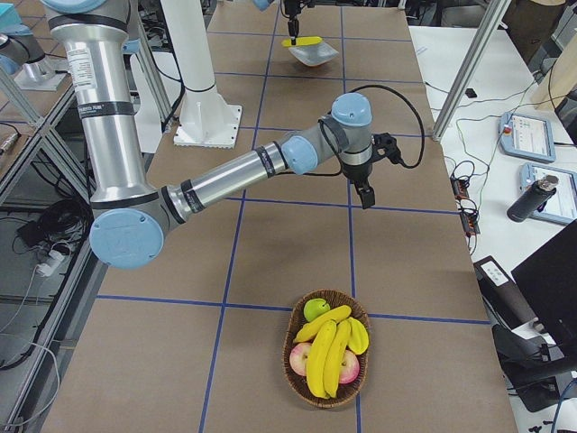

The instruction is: Transfer all bananas from basket to plate

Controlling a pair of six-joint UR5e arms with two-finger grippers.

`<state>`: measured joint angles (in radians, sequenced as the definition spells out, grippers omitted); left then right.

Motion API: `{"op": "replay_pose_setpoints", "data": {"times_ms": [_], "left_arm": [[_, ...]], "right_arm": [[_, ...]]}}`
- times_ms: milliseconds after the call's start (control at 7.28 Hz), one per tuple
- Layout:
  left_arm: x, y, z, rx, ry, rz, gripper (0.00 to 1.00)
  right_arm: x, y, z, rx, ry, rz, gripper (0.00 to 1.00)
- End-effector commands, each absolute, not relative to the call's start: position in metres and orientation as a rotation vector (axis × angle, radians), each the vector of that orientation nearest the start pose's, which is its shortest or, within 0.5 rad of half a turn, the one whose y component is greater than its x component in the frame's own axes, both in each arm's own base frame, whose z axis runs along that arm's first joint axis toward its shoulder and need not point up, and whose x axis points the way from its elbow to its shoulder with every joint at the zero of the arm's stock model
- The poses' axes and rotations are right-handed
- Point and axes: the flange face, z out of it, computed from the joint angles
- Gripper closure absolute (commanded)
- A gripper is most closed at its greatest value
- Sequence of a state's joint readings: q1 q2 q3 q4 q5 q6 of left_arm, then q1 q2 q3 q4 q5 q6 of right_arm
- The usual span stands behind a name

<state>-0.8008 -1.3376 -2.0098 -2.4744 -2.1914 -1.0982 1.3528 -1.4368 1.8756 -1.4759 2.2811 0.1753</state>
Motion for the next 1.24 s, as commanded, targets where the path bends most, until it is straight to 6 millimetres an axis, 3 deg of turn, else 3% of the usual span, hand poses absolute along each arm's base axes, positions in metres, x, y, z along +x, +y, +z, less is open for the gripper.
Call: {"op": "replay_pose_setpoints", "data": {"times_ms": [0,412,686,961,1098], "left_arm": [[0.236,-0.356,0.458,0.154,1.093,-0.004,1.00],[0.251,-0.404,0.498,0.157,1.008,-0.087,1.00],[0.247,-0.414,0.525,0.176,0.962,-0.038,1.00],[0.248,-0.415,0.523,0.205,0.961,0.007,0.55],[0.247,-0.418,0.521,0.239,0.950,0.021,0.01]], "right_arm": [[-0.037,-0.538,0.445,0.359,-0.781,-0.231,0.00],[-0.037,-0.539,0.448,0.357,-0.776,-0.229,0.00],[-0.038,-0.540,0.447,0.360,-0.776,-0.230,0.00],[-0.037,-0.539,0.448,0.358,-0.774,-0.229,0.00],[-0.037,-0.539,0.450,0.356,-0.772,-0.229,0.00]]}}
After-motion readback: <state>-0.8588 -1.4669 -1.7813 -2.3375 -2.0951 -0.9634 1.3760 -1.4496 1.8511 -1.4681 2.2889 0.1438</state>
